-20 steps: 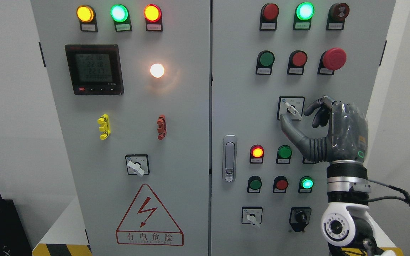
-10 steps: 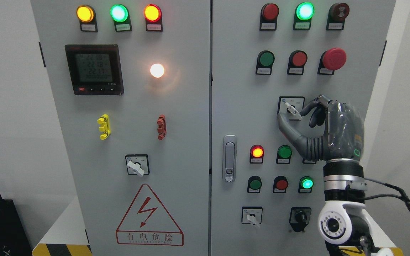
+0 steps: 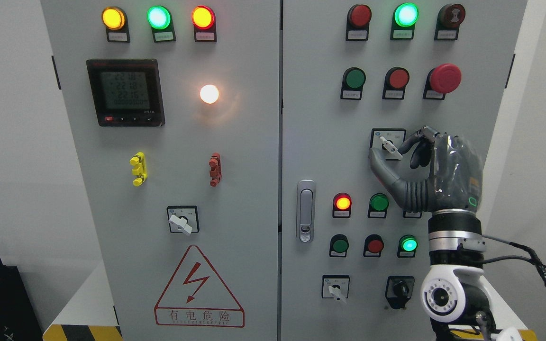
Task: Rotate and turn off gray switch
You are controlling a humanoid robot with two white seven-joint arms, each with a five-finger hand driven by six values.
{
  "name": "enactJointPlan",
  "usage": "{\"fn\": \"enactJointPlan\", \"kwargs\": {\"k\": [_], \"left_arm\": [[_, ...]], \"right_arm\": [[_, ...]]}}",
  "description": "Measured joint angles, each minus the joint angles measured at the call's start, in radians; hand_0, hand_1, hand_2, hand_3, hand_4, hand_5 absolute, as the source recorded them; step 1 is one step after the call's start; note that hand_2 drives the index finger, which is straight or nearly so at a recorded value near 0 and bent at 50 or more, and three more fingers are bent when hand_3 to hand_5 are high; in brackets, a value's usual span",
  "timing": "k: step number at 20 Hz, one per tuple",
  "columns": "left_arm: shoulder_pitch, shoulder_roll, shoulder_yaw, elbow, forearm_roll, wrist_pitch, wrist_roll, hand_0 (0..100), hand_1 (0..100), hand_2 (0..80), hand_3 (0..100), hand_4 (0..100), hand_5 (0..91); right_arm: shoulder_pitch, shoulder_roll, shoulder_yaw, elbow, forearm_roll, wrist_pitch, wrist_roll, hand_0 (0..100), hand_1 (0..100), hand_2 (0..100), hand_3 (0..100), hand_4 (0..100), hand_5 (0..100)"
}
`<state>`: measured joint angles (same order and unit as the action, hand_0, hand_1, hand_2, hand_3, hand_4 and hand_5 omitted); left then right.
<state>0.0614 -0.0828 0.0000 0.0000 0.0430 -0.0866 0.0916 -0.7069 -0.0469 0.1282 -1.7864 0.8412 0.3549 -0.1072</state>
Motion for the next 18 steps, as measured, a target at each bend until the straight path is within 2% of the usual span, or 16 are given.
{"fn": "enactJointPlan", "kwargs": {"k": [18], "left_arm": [[0.0,0.0,0.0,0.0,0.0,0.0,0.002,12,39,0.0,0,0,0.0]], "right_arm": [[-0.008,0.001,0.003,0.007,0.018,0.002,0.001,15,45,68,93,91,100]]}}
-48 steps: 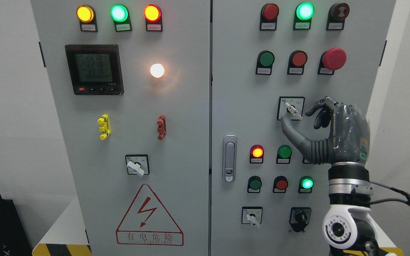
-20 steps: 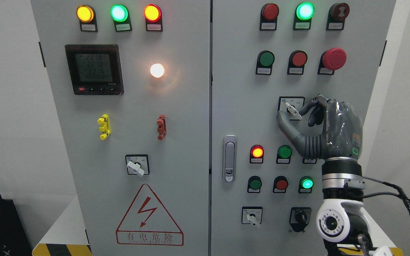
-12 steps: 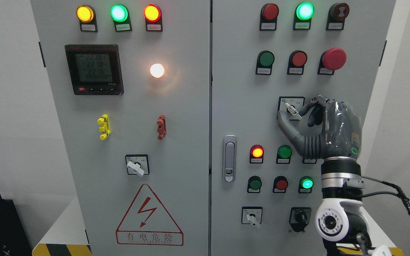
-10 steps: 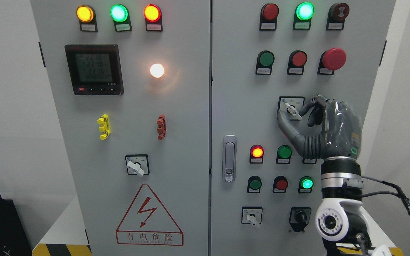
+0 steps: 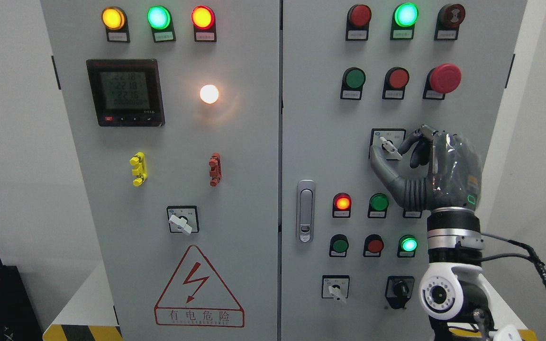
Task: Rotate and turn off gray switch
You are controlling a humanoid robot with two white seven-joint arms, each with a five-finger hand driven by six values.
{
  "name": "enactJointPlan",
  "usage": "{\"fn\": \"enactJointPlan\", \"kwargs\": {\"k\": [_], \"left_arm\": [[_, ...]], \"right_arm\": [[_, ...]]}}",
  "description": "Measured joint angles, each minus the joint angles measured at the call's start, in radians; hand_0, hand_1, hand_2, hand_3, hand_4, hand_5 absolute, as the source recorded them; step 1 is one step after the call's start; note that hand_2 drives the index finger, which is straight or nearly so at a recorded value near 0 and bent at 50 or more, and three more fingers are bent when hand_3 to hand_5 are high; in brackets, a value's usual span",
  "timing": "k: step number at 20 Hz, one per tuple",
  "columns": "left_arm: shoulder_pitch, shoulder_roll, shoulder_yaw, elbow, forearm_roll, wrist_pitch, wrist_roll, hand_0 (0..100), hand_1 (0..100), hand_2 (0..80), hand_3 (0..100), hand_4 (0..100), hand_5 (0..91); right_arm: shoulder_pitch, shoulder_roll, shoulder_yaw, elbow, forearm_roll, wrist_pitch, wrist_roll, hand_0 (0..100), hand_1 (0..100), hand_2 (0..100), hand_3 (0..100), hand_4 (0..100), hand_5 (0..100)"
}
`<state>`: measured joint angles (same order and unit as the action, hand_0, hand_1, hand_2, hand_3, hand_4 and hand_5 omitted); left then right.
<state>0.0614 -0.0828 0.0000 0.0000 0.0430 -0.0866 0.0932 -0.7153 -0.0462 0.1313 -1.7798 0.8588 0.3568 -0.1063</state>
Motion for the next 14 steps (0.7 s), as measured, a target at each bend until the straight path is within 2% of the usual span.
{"fn": "enactJointPlan", "kwargs": {"k": [14], "left_arm": [[0.0,0.0,0.0,0.0,0.0,0.0,0.003,12,39,0.0,0,0,0.0]], "right_arm": [[-0.008,0.0,0.0,0.008,0.006,0.008,0.0,17,45,68,94,91,100]]}}
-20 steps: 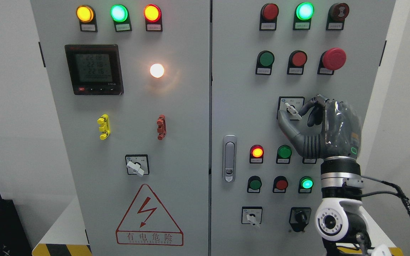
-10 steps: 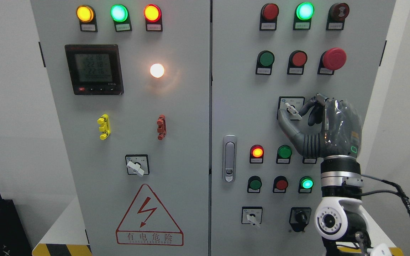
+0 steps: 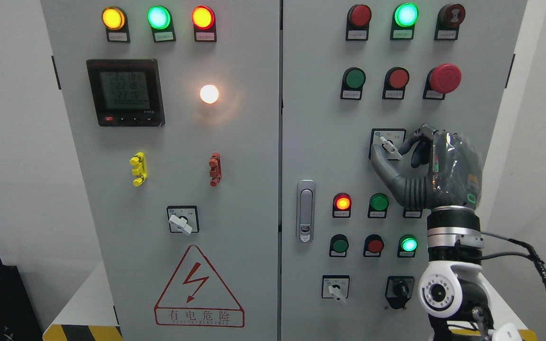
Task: Rotate and turn off gray switch
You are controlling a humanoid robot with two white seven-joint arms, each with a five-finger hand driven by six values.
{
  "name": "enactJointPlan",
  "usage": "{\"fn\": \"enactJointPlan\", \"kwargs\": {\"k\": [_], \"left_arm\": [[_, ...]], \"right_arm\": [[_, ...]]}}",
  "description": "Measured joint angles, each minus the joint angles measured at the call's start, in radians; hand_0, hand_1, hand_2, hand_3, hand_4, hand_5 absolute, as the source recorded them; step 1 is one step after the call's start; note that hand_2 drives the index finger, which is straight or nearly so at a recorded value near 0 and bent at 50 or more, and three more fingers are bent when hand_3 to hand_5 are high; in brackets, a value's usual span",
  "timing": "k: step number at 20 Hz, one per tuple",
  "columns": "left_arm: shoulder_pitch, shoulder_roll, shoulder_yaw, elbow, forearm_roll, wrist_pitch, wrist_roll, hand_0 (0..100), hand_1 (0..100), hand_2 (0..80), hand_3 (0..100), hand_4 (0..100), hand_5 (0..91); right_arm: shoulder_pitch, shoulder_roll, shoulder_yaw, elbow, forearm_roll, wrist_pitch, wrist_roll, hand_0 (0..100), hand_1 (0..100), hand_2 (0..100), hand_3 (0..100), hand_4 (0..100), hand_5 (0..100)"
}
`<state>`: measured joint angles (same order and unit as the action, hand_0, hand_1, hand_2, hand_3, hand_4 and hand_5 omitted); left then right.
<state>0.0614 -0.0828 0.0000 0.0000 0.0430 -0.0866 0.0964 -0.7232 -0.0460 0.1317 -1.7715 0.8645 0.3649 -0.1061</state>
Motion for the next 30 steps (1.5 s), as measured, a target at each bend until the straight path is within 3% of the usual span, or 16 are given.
{"fn": "enactJointPlan", "kwargs": {"k": [9,30], "left_arm": [[0.0,0.0,0.0,0.0,0.0,0.0,-0.002,12,39,0.0,0,0,0.0],[0.0,0.0,0.0,0.0,0.0,0.0,-0.004,12,39,0.0,0,0,0.0]], "right_arm": [[-0.004,0.0,0.0,0.006,0.001,0.0,0.0,27,45,68,94,91,100],[-0.005,0.003,0.0,0.01,-0.001,0.0,0.0,38,45,71,97,92,100]]}}
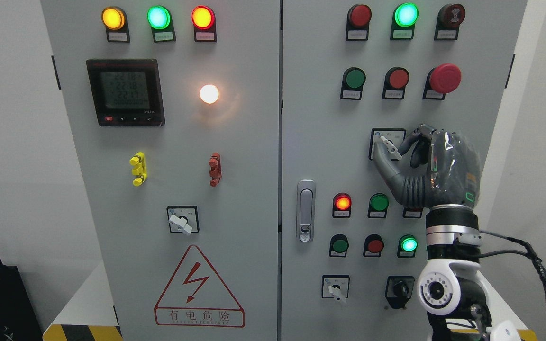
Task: Rotate and turn off gray switch
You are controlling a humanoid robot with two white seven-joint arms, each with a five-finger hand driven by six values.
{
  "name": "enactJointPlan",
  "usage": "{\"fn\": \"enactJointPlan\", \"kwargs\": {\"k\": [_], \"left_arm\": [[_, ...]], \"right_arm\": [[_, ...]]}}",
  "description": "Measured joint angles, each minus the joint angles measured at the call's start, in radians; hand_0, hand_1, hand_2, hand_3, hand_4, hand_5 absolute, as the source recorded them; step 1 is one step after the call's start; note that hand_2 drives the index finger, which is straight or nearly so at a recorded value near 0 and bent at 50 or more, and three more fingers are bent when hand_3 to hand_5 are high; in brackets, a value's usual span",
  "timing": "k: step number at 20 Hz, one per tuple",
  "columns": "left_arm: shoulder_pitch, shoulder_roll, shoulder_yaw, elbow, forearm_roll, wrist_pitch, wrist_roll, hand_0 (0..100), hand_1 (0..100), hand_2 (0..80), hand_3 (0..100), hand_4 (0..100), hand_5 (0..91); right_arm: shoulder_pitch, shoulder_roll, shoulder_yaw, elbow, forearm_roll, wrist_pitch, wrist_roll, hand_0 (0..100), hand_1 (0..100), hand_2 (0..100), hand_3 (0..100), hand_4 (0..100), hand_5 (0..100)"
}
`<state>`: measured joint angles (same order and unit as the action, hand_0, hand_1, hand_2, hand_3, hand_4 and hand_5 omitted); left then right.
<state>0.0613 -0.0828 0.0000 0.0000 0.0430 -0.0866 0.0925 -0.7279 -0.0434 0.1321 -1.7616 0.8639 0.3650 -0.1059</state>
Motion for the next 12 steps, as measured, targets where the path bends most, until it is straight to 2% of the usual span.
{"fn": "enactJointPlan", "kwargs": {"k": [12], "left_arm": [[0.0,0.0,0.0,0.0,0.0,0.0,-0.004,12,39,0.0,0,0,0.0]], "right_arm": [[0.003,0.001,0.001,0.0,-0.001,0.0,0.0,42,43,72,97,92,100]]}}
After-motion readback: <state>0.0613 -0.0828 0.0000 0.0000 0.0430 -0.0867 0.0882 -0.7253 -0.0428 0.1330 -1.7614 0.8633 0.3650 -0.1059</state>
